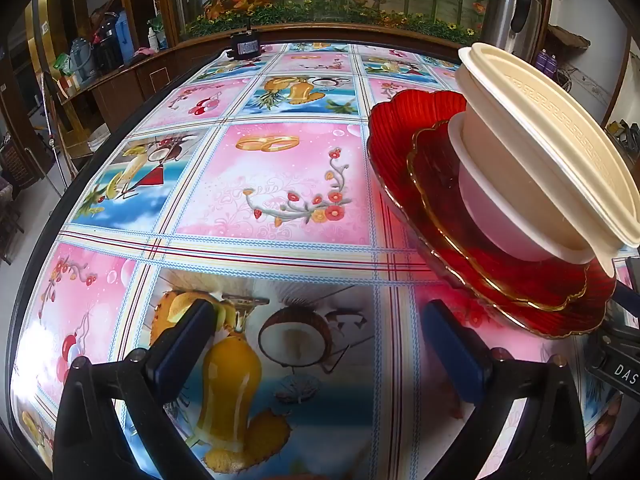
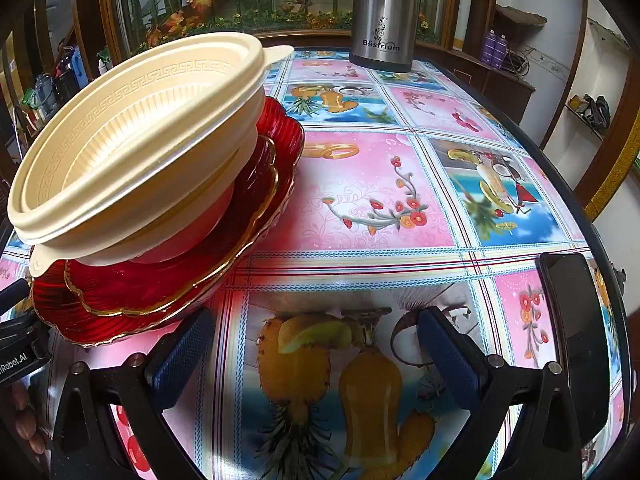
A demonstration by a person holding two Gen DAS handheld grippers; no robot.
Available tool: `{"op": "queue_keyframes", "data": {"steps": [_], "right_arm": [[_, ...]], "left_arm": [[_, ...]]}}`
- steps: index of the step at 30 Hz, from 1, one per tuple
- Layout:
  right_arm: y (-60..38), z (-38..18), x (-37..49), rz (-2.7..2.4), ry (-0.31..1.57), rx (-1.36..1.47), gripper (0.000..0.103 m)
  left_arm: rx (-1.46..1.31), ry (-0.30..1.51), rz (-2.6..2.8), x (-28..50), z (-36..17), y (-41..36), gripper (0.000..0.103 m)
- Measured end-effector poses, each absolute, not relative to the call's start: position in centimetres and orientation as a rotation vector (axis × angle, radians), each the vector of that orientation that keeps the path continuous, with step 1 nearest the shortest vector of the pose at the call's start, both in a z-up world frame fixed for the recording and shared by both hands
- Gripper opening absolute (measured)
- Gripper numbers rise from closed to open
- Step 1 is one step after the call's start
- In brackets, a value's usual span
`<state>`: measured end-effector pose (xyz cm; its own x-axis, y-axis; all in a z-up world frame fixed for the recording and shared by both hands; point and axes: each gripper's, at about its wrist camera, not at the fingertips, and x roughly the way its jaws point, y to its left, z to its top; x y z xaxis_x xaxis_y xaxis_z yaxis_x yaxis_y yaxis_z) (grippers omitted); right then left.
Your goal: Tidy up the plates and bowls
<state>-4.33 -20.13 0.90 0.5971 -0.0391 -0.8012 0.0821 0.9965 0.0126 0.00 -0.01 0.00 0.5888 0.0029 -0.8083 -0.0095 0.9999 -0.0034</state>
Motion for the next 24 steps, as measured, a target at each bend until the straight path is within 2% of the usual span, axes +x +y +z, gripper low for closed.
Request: {"op": "queue_keyframes", "data": {"steps": [16,20,24], "right_arm": [[-20.1,1.0,-4.5,-0.063,0.931,0.046,0.102],[-20.1,1.6,-4.9,0.034,1.013,0.003,0.102],[-20.5,1.1,-6.1,0.027,1.004,0.007,0.102]], "left_arm": [[0.003,1.002,-0.016,-0.1,-0.1,-0.4,0.103],[0.013,1.016,-0.036,-1.1,-0.1,-0.7,0.103],[0.029,1.013,-0.058,-1.8,0.0,-1.7,0.103]]}}
